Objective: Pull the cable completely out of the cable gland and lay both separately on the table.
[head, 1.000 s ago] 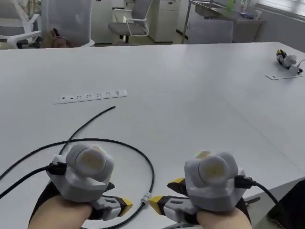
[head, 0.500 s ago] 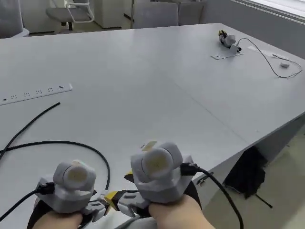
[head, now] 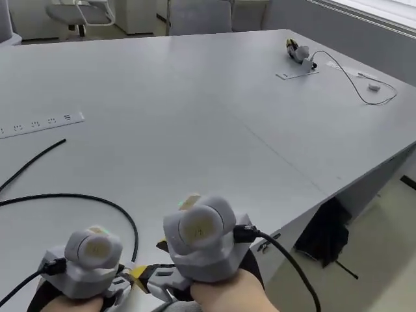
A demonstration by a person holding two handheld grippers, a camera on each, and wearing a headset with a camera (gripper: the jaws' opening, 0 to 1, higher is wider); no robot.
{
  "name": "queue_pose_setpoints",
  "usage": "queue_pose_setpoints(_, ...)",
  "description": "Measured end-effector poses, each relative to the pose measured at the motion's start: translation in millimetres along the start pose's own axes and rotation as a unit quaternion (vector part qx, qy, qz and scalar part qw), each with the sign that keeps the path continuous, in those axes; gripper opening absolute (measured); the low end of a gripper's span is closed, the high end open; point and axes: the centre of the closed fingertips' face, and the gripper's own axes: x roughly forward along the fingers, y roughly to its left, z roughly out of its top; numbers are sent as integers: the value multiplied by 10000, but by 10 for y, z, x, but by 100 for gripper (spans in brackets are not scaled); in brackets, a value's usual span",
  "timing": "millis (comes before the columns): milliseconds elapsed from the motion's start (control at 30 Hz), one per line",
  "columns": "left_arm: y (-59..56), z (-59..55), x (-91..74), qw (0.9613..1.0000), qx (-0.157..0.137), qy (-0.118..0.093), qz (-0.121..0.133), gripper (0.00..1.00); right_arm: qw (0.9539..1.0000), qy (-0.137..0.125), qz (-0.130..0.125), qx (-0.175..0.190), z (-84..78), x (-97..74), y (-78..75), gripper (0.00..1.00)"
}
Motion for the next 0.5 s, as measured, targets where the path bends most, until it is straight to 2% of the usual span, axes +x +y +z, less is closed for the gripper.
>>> queue_pose_setpoints(67,-5,-23,-30,9999,55,49,-83,19,10000,-3,23,-11,3,5,9,33)
queue_pose_setpoints(133,-9,-73,-79,9994,182,230,-161,18,10000,-5,38,-31,7,8,20,33)
queue_pose_setpoints(167,-7,-77,-110,9992,249,246,-178,18,10000,-8,48,-32,9,10,25,33)
queue_pose_setpoints(233,-4,-58,-205,9992,253,179,-256,18,9999,-11,87,-51,14,13,47,33)
queue_pose_setpoints(333,-37,-53,-326,9982,188,209,-532,18,9999,-16,127,-80,17,16,68,33)
queue_pose_setpoints(367,-16,-41,-393,9984,191,160,-515,18,9998,-9,160,-76,16,21,80,33)
queue_pose_setpoints(400,8,-52,-457,9984,143,200,-505,18,9998,19,194,-103,10,25,96,33)
queue_pose_setpoints(500,8,-40,-607,9983,40,132,-559,18,9993,56,295,-216,4,37,140,33)
